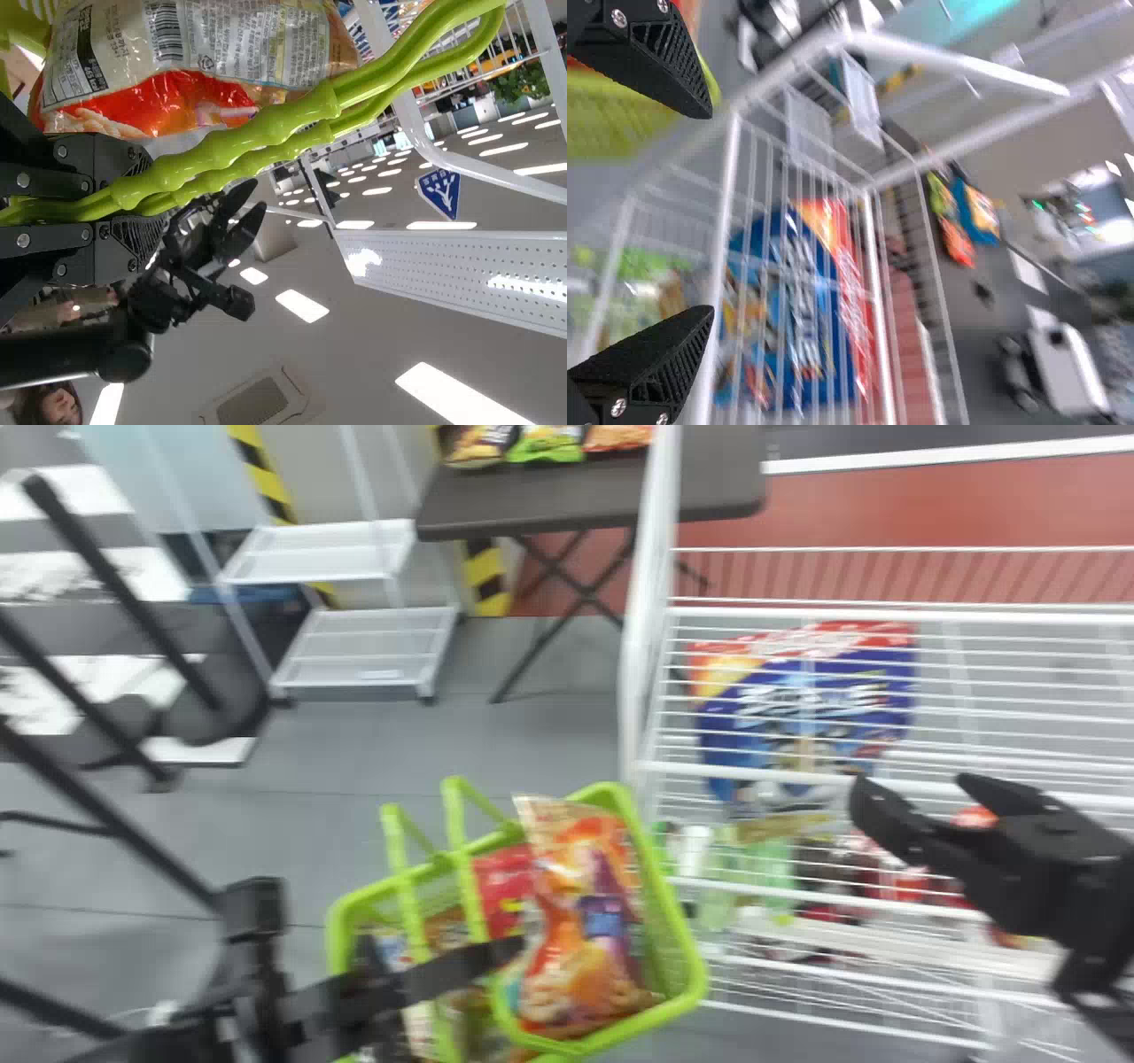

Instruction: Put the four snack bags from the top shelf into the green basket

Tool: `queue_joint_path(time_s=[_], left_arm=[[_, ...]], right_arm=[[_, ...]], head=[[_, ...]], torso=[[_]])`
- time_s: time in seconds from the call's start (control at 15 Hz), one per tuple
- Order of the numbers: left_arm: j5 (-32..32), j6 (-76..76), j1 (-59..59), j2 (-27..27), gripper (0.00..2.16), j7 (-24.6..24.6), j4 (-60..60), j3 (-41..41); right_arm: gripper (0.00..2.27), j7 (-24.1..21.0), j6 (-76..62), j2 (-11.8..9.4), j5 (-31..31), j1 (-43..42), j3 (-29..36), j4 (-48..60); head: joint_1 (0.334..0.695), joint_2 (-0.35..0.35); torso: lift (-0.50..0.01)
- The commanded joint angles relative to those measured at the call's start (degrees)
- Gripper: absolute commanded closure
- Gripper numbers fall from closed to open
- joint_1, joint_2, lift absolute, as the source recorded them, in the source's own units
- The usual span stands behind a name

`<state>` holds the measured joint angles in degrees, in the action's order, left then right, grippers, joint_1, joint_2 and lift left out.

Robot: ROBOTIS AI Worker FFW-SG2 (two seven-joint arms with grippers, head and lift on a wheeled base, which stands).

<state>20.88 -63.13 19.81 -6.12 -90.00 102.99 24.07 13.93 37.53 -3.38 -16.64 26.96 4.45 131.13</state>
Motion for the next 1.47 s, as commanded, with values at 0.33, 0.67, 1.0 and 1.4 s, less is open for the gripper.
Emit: queue_joint_path(time_s=[0.33, 0.67, 1.0, 1.4], left_arm=[[-6.03, 1.12, 1.72, -0.03, 2.15, -0.57, 5.29, -2.36], [-6.91, 0.94, 3.22, -0.12, 2.15, -0.57, 8.28, -2.19], [-6.91, -0.11, 3.22, -0.12, 2.15, -0.57, 8.37, -2.54], [-6.47, -0.29, 3.13, -1.00, 2.15, -0.57, 8.19, -2.80]], right_arm=[[0.02, 1.80, -46.18, 3.43, 19.89, 6.61, -3.74, -18.54], [0.03, 1.72, -54.27, 3.43, 20.15, 7.84, -3.74, -23.47], [0.04, 1.63, -56.73, 3.43, 20.15, 9.07, -3.39, -23.82], [0.04, 0.84, -56.55, 3.43, 20.15, 9.69, -3.30, -22.85]], head=[[0.695, -0.030], [0.695, -0.001], [0.695, -0.001], [0.695, -0.013]], torso=[[0.000], [0.000], [0.000], [0.000]])
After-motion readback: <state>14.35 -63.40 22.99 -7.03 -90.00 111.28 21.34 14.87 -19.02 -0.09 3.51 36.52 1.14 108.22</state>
